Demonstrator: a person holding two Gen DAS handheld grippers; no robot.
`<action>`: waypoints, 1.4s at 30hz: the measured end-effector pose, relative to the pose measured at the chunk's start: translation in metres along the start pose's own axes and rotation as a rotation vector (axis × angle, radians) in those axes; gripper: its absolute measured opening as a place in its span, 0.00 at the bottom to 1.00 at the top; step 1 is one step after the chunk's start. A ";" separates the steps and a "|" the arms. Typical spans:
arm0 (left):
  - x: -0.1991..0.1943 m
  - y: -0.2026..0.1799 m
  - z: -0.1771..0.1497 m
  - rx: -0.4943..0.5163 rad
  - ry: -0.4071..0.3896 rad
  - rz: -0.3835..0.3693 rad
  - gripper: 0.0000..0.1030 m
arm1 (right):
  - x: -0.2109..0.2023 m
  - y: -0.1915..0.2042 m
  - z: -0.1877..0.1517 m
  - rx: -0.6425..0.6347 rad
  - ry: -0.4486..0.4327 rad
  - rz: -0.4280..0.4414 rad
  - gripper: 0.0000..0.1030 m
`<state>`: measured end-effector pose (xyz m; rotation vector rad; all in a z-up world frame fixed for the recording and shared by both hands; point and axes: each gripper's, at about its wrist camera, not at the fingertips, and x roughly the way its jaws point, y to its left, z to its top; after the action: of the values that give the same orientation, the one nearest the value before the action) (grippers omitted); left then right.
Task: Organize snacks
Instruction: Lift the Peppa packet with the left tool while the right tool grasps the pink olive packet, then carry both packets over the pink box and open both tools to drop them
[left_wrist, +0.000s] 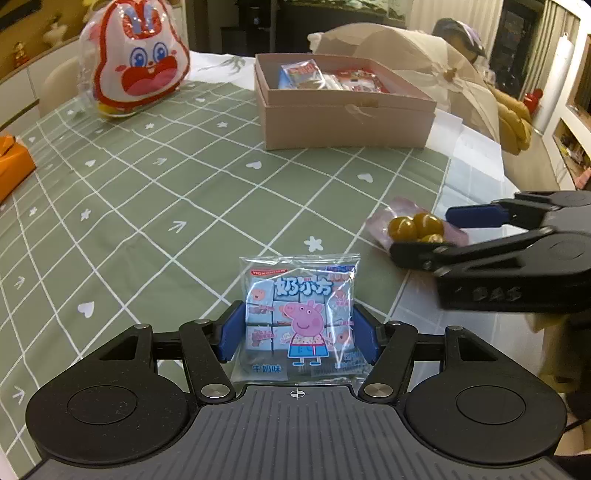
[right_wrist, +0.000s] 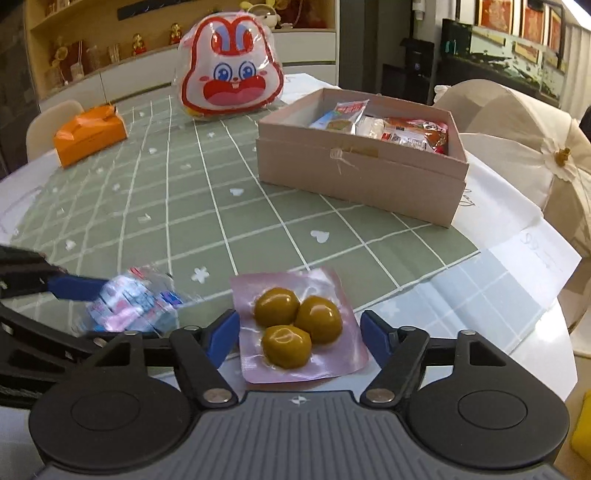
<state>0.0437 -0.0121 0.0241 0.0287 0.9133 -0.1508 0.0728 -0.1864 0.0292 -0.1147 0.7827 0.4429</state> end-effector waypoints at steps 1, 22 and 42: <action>-0.001 0.000 -0.001 -0.008 -0.006 0.004 0.64 | -0.005 -0.001 0.001 0.007 -0.010 0.005 0.69; -0.014 0.017 0.023 -0.186 -0.053 -0.020 0.63 | -0.033 -0.076 0.011 0.096 -0.013 0.085 0.72; -0.017 0.032 0.017 -0.267 -0.032 0.007 0.63 | -0.019 -0.035 0.011 -0.085 0.011 0.021 0.53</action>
<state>0.0513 0.0200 0.0468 -0.2171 0.8953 -0.0216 0.0833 -0.2211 0.0479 -0.1885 0.7764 0.4959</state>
